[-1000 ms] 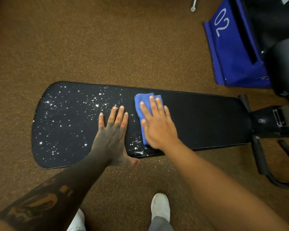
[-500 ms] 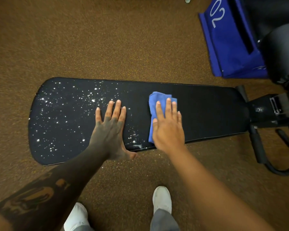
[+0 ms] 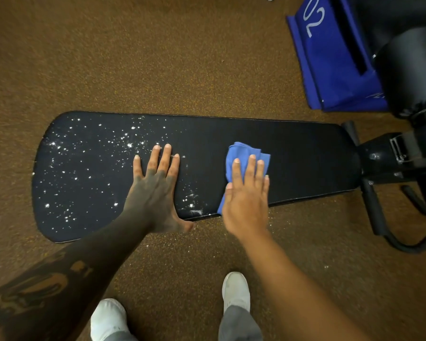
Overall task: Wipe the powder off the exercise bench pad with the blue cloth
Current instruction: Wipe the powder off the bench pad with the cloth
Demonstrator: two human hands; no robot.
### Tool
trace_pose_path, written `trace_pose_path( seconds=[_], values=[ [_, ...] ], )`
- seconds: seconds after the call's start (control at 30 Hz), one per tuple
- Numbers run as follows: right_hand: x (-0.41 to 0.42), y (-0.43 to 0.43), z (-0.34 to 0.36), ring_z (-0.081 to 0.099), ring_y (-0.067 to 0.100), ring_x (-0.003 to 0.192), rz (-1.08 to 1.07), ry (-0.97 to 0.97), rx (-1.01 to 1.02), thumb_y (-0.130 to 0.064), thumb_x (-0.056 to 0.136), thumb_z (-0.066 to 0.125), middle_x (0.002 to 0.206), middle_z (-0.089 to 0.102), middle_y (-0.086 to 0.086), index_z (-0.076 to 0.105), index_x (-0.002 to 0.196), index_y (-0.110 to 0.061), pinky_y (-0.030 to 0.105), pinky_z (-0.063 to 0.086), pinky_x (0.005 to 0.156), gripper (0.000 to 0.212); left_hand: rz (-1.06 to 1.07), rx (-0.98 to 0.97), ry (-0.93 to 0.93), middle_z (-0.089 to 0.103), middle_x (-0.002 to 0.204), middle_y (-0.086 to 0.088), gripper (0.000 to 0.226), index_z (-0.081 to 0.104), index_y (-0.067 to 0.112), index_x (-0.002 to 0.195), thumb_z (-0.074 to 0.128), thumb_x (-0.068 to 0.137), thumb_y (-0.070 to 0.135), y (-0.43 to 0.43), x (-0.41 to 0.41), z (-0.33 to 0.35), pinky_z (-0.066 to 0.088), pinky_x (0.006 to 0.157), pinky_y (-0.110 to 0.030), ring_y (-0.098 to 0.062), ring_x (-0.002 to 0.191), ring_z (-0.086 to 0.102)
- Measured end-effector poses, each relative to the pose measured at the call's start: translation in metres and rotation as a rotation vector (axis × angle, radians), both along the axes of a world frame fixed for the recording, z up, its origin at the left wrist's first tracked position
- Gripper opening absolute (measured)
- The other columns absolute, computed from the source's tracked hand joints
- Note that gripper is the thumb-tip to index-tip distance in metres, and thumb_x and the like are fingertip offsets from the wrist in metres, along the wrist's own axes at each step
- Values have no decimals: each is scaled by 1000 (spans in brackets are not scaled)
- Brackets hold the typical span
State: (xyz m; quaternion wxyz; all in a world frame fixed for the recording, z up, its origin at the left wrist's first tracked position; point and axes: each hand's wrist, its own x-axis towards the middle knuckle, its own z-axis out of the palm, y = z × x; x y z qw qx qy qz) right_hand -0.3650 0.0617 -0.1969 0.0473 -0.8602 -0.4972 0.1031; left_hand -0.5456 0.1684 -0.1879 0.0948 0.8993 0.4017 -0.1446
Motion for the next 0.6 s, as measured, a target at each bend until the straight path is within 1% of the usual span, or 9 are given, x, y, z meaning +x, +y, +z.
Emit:
trace_pose_path(
  seconds=[0.1, 0.17, 0.2, 0.27, 0.33, 0.37, 0.47, 0.53, 0.6],
  values=[
    [-20, -7, 0, -14, 27, 151, 237, 11, -35, -34, 101, 15, 166, -3, 7, 4, 156, -23, 47, -1, 122, 57, -8, 4, -11, -14, 167, -17, 158, -3, 5, 156, 38, 41, 105, 0, -1, 1, 0, 121, -67, -35, 154, -16],
    [-5, -7, 0, -11, 25, 151, 328, -5, -36, -34, 102, 18, 166, -1, 5, 7, 156, -22, 48, 3, 123, 57, -24, 4, -10, -13, 167, -17, 158, -3, 4, 156, 37, 42, 105, 0, -3, 1, 0, 121, -67, -35, 154, -16],
    [5, -6, -1, -9, 24, 152, 306, -16, -34, -34, 102, 17, 166, 0, 4, 9, 157, -22, 48, 5, 123, 57, -35, 4, -9, -14, 167, -17, 159, -4, 4, 156, 36, 42, 106, 1, -4, 0, 0, 121, -66, -35, 154, -16],
    [16, 0, -3, -9, 25, 152, 149, -25, -25, -34, 101, 14, 166, 0, 5, 11, 157, -21, 49, 8, 122, 57, -50, 5, -1, -14, 167, -17, 160, -5, 5, 157, 35, 41, 108, 3, -8, 0, 0, 121, -66, -35, 154, -15],
    [2, 5, -2, -10, 27, 151, 15, 12, 0, -34, 100, 10, 166, -1, 7, 11, 156, -20, 48, 4, 123, 58, -50, 7, 9, -14, 167, -17, 160, -6, 5, 157, 33, 40, 108, 5, -12, -1, -1, 121, -66, -35, 154, -15],
    [-13, 6, -1, -11, 28, 151, 2, 40, 20, -34, 100, 9, 165, -2, 7, 11, 156, -20, 47, 2, 123, 58, -49, 9, 12, -15, 167, -17, 160, -7, 5, 157, 32, 41, 108, 4, -12, -1, -1, 121, -66, -35, 154, -16],
    [-55, -7, 0, -17, 26, 150, 185, 93, 24, -33, 101, 13, 165, -5, 5, 3, 155, -24, 46, -3, 121, 56, -44, 4, -4, -16, 167, -17, 158, -6, 4, 157, 25, 43, 109, 3, -12, -1, -1, 122, -65, -34, 154, -17],
    [-54, -16, -1, -14, 24, 151, 299, 96, 20, -34, 103, 17, 165, -3, 3, 2, 154, -24, 46, -1, 122, 55, -37, 2, -13, -14, 167, -17, 158, -5, 4, 157, 25, 43, 110, 4, -13, -2, -1, 122, -65, -35, 154, -15],
    [-35, -12, -5, -11, 22, 151, 256, 63, 22, -34, 103, 17, 165, -2, 2, 4, 155, -23, 48, 2, 122, 54, -31, 7, 3, -16, 167, -16, 158, -8, 6, 157, 31, 42, 108, 5, -16, -1, -2, 122, -65, -35, 154, -16]
  ],
)
